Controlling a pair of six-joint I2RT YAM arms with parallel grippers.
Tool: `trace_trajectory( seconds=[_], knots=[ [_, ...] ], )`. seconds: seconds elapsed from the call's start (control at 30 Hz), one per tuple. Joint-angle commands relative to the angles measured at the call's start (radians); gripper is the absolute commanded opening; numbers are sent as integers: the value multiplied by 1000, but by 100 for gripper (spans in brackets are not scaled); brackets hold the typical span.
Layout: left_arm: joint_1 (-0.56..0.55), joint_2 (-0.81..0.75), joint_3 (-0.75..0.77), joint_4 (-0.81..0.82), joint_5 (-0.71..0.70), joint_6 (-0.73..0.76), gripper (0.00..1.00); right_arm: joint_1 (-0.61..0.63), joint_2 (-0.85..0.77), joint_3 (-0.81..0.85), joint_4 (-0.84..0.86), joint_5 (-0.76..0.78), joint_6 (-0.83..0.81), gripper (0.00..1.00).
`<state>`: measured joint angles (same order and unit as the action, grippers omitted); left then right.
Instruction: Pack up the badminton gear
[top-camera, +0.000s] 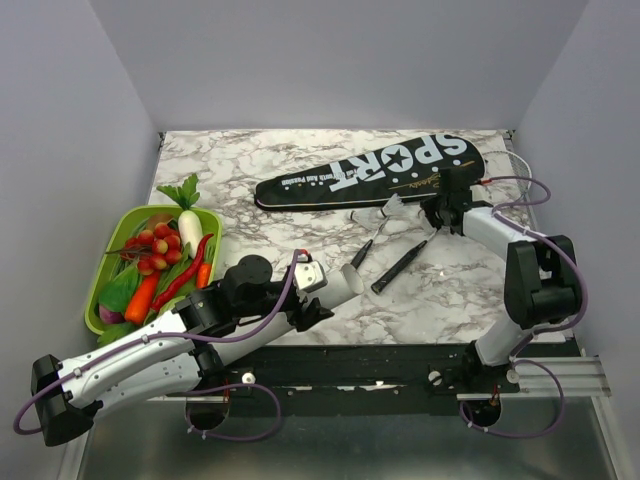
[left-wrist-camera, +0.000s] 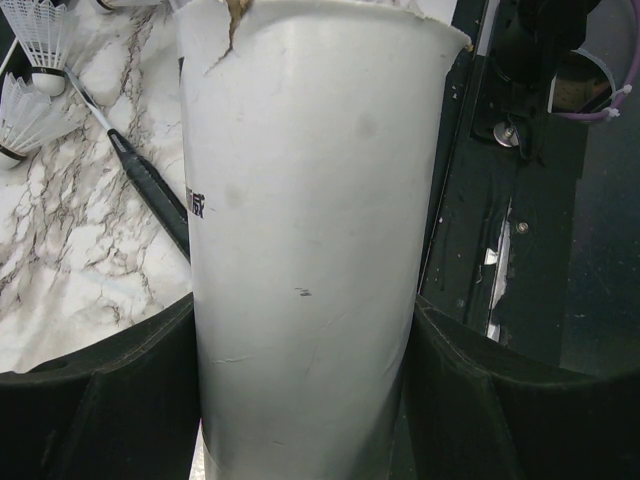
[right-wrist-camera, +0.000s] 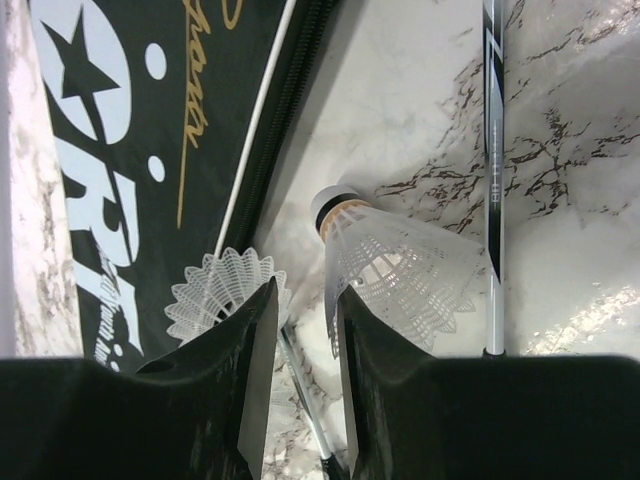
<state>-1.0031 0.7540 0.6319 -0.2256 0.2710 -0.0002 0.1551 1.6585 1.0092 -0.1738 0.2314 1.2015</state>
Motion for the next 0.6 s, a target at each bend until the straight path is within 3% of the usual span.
trace_trajectory(
  seconds=[0.0, 0.07, 0.1, 0.13, 0.4, 0.57],
  knots=[
    [-5, -5, -6, -12, 14, -47, 0, -9, 40, 19, -24, 42, -22, 36],
    [-5, -7, -6, -12, 13, -47, 0, -9, 46, 17, -26, 46, -28, 28],
    [-5, -8, -6, -14, 11, -47, 0, -11, 47, 17, -26, 46, -31, 10],
    [-5, -7, -6, -14, 11, -47, 0, -12, 37, 16, -26, 48, -37, 1],
    [-5, -4, -3, -15, -1, -43, 0, -12, -167, -29, -15, 7, -203, 1],
    [-5, 7, 0, -15, -1, -38, 0, -5, -327, -35, -32, -265, -459, 1]
  ],
)
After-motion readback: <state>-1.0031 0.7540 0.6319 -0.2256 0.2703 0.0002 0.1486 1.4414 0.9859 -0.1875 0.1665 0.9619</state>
